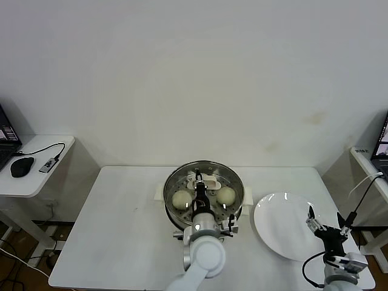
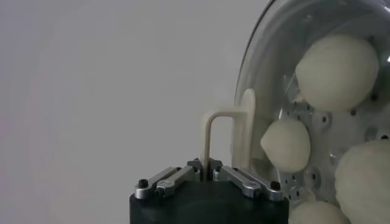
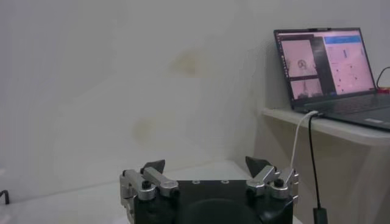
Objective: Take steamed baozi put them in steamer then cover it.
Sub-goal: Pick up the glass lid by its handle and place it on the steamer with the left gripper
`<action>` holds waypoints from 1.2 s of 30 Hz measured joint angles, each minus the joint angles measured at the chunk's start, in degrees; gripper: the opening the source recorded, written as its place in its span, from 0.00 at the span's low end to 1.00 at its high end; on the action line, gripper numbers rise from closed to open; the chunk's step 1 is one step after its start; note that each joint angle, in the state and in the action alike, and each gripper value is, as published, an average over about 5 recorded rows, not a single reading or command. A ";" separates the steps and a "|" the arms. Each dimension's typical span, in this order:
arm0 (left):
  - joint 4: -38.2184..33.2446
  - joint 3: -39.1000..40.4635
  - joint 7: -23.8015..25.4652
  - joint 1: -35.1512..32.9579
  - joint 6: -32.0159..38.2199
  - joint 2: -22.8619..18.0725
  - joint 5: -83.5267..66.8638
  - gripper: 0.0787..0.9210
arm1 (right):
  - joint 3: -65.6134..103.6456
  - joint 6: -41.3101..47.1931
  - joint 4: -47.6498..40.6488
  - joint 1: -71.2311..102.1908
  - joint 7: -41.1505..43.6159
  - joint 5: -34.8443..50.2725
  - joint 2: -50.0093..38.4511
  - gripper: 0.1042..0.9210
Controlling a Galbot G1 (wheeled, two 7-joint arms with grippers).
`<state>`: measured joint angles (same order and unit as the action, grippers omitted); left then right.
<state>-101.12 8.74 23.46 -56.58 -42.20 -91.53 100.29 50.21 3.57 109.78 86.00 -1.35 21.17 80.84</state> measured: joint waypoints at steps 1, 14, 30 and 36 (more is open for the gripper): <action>0.15 -0.04 -0.12 0.00 0.00 0.00 0.00 0.08 | 0.00 -0.01 0.01 0.00 0.00 0.00 0.02 0.88; 1.34 -0.35 -1.42 0.53 0.01 0.03 -0.41 0.08 | -0.01 -0.14 0.05 0.05 0.03 -0.06 0.12 0.88; 1.57 -0.23 -1.80 0.37 0.00 -0.04 -1.11 0.08 | -0.01 -0.20 0.13 0.19 0.07 -0.14 0.26 0.88; 1.61 -0.37 -2.12 0.17 0.01 0.12 -1.08 0.20 | -0.01 -0.22 0.14 0.15 0.07 -0.15 0.26 0.88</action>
<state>-99.51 8.37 21.34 -56.41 -42.19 -91.40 99.22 50.20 3.35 109.92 86.15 -1.28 21.02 81.10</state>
